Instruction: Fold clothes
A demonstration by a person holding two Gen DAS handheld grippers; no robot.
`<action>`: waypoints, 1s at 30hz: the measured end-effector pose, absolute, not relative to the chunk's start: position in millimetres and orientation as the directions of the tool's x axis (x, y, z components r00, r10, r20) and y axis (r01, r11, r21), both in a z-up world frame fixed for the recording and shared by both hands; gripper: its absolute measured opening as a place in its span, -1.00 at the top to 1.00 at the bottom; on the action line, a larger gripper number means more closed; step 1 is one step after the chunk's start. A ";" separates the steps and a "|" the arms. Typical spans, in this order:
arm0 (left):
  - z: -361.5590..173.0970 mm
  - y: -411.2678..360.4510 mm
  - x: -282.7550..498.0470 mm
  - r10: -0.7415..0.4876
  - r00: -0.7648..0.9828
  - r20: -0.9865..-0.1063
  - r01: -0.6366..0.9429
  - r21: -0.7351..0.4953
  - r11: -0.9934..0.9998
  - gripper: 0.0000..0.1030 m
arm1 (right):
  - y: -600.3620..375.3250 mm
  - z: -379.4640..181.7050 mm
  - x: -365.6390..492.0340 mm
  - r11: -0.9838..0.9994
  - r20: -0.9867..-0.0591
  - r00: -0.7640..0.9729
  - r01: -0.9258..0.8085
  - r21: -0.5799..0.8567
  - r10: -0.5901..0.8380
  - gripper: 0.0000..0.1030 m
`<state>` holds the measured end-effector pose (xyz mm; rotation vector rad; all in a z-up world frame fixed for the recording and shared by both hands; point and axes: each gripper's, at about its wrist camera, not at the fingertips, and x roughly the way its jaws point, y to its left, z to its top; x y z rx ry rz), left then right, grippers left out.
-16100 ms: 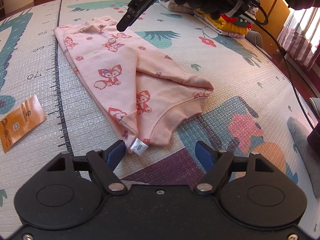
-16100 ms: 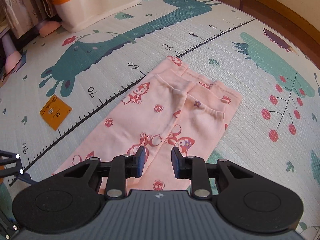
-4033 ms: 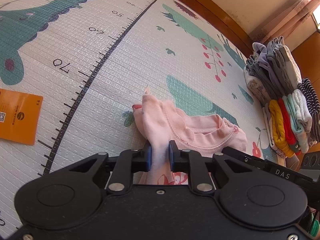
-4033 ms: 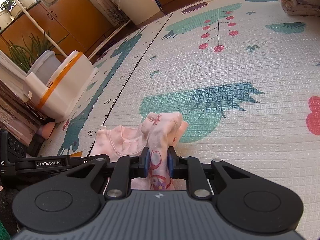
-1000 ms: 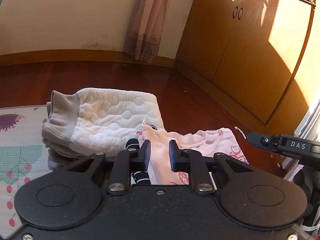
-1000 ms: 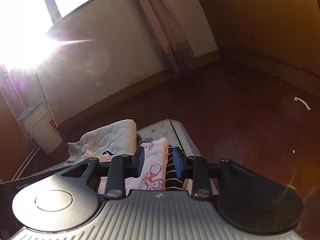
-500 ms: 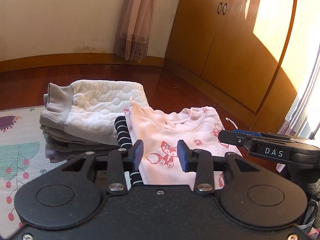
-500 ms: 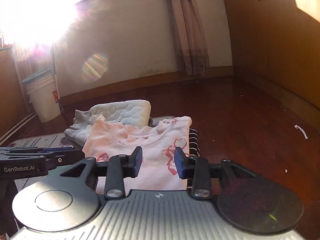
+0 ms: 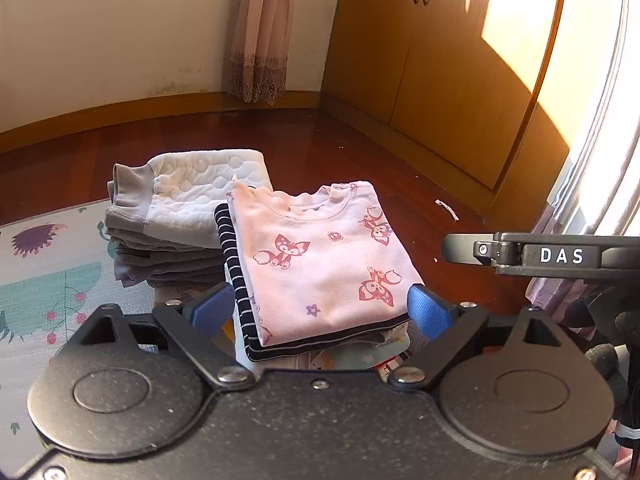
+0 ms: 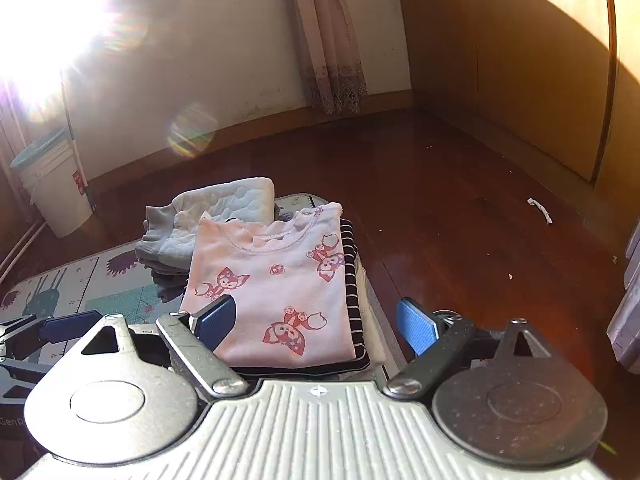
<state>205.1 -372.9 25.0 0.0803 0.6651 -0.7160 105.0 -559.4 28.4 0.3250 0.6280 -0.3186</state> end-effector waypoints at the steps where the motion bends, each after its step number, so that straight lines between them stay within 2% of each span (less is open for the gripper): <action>1: 29.8 -372.5 201.2 -0.563 0.576 -0.593 0.619 -0.133 0.774 -0.92 | -558.3 32.1 100.4 0.902 -0.618 0.763 0.384 0.195 -0.191 -0.79; 3: 38.9 -370.5 193.8 -0.540 0.594 -0.596 0.600 -0.120 0.791 -0.99 | -555.5 37.9 93.6 0.905 -0.622 0.758 0.383 0.184 -0.195 -0.80; 6: 49.1 -369.7 183.5 -0.495 0.619 -0.609 0.562 -0.096 0.821 -0.99 | -551.7 45.3 83.8 0.906 -0.633 0.749 0.386 0.174 -0.198 -0.83; 13: 62.0 -371.4 169.9 -0.407 0.586 -0.701 0.504 -0.078 0.860 -0.99 | -545.3 54.9 64.0 0.901 -0.673 0.712 0.404 0.158 -0.201 -0.98; 19: 69.5 -378.2 162.4 -0.331 0.555 -0.763 0.492 -0.019 0.870 -0.99 | -548.0 66.6 47.6 0.895 -0.707 0.683 0.413 0.167 -0.183 -0.99; 25: 67.6 -376.1 140.5 -0.259 0.617 -0.743 0.404 0.017 0.915 -0.99 | -548.4 78.1 33.8 0.896 -0.733 0.657 0.415 0.158 -0.175 -0.99; 30: 79.4 -378.5 120.9 -0.274 0.642 -0.716 0.381 -0.012 0.924 -0.99 | -544.2 86.1 20.3 0.905 -0.738 0.654 0.398 0.153 -0.163 -0.99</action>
